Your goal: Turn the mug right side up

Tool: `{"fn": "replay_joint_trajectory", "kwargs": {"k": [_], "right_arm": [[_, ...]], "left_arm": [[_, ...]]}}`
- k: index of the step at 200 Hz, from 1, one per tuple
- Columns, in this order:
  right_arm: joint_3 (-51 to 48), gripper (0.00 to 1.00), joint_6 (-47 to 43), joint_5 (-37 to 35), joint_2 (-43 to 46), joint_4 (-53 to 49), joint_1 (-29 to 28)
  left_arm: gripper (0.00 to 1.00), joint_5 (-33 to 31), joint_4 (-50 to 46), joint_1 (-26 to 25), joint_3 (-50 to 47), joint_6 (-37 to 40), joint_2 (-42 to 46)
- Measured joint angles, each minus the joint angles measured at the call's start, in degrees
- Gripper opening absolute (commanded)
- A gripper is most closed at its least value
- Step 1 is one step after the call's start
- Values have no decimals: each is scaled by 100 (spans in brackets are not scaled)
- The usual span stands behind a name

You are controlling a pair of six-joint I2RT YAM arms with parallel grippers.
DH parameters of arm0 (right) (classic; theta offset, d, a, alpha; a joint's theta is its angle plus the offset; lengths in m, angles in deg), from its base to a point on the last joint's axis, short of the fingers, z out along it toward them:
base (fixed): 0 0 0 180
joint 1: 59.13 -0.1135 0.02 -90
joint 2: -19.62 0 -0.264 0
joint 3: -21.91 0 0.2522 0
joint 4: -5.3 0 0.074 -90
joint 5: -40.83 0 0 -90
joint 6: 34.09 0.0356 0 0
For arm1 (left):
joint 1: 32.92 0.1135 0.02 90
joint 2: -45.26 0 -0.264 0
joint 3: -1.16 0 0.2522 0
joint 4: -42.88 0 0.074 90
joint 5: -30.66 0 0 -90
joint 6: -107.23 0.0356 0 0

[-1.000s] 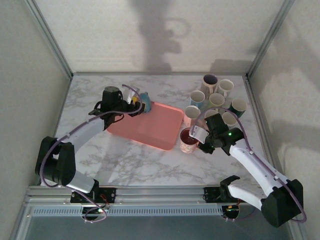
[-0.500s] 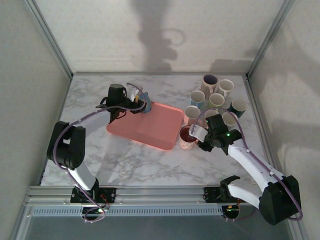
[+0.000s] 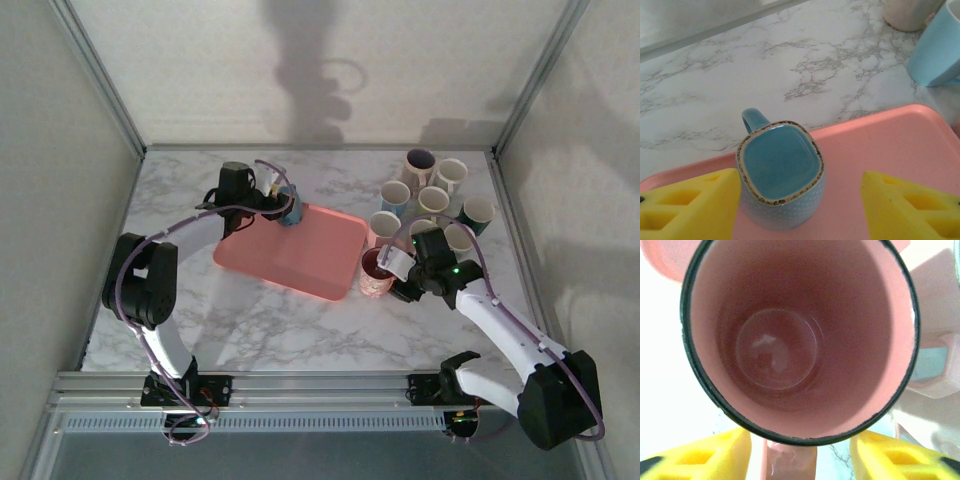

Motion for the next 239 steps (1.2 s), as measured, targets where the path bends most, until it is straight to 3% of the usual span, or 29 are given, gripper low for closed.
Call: {"fn": "replay_joint_trajectory", "kwargs": {"k": [49, 84, 138, 159, 239], "right_arm": [[564, 69, 428, 372, 796, -675, 11], [1040, 71, 1672, 654, 1351, -758, 48], [2514, 68, 3654, 697, 164, -1353, 210], [2817, 73, 4181, 911, -212, -1587, 393], [2927, 77, 5042, 1707, -505, -1725, 811]], "left_arm": [[65, 0, -70, 0, 11, -26, 52], [65, -2, -116, 0, -92, -162, 339], [66, -136, -153, 0, -94, -695, 387], [66, -240, -195, 0, -85, -929, 385], [68, -1016, -1185, -310, 1209, -1663, -365]]}}
